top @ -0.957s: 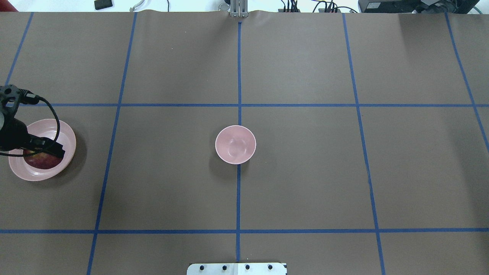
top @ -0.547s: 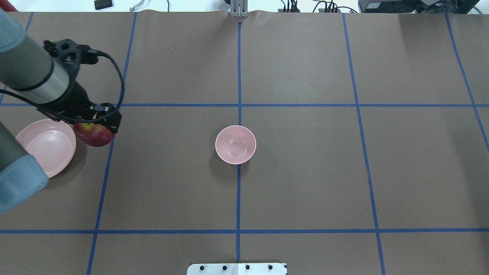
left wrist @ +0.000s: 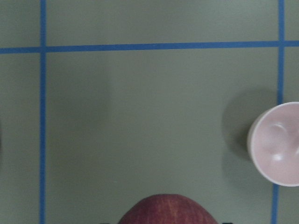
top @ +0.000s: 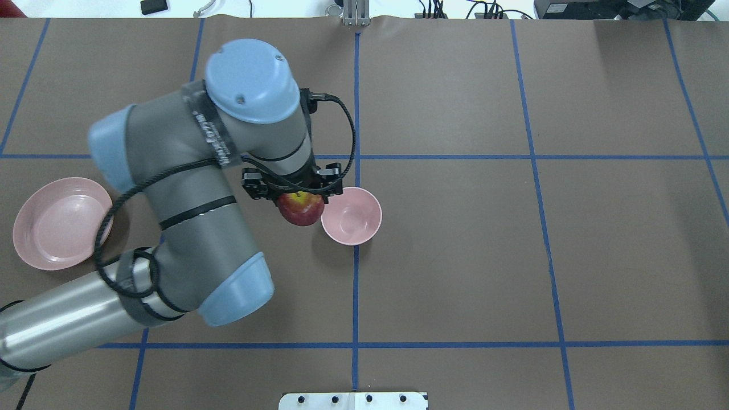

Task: Move apple from plate to bowl
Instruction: 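Lift the red apple with the left gripper and carry it over the small bowl, then lower the apple into the small pink bowl and open the left gripper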

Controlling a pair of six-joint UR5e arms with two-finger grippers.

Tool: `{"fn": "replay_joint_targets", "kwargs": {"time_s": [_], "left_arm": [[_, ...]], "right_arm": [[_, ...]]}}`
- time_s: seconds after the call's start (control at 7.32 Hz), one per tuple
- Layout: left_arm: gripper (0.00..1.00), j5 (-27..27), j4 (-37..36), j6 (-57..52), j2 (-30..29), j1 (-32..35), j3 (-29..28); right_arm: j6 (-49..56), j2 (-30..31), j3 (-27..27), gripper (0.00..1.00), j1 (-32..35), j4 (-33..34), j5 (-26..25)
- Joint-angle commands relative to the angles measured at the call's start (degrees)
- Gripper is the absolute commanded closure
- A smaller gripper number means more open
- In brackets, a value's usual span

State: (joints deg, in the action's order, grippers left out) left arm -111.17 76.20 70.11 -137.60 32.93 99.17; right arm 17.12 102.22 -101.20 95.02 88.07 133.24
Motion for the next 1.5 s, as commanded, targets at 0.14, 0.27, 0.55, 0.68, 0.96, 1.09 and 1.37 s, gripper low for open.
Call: {"fn": "replay_joint_targets", "kwargs": {"time_s": [0.14,0.27,0.55,0.68,0.96,1.09,1.37], "left_arm": [[1.0,1.66,13.85,2.4,-3.11,-2.86,-14.86],[1.0,1.74,15.11,2.48,-3.02,-3.83,-16.36],[1.0,3.67,16.78,2.66,-3.11,-5.42,-16.73],[0.9,3.59,17.57,2.57,-3.28,-5.42,-16.99],[0.02,3.76,20.04,2.31,-3.02,-5.42,-17.69],[0.02,5.07,19.95,2.57,-3.11,-5.42,-17.61],[0.02,5.7,19.43,2.14,-2.94,-5.07,-16.21]], "right_arm": [[-0.33,-0.09,0.04,0.0,-0.01,0.0,0.0],[-0.33,-0.09,0.04,0.0,-0.01,0.0,0.0],[-0.33,-0.09,0.04,0.0,-0.01,0.0,0.0],[-0.33,-0.09,0.04,0.0,-0.01,0.0,0.0],[-0.33,-0.09,0.04,0.0,-0.01,0.0,0.0],[-0.33,-0.09,0.04,0.0,-0.01,0.0,0.0],[-0.33,-0.09,0.04,0.0,-0.01,0.0,0.0]]}}
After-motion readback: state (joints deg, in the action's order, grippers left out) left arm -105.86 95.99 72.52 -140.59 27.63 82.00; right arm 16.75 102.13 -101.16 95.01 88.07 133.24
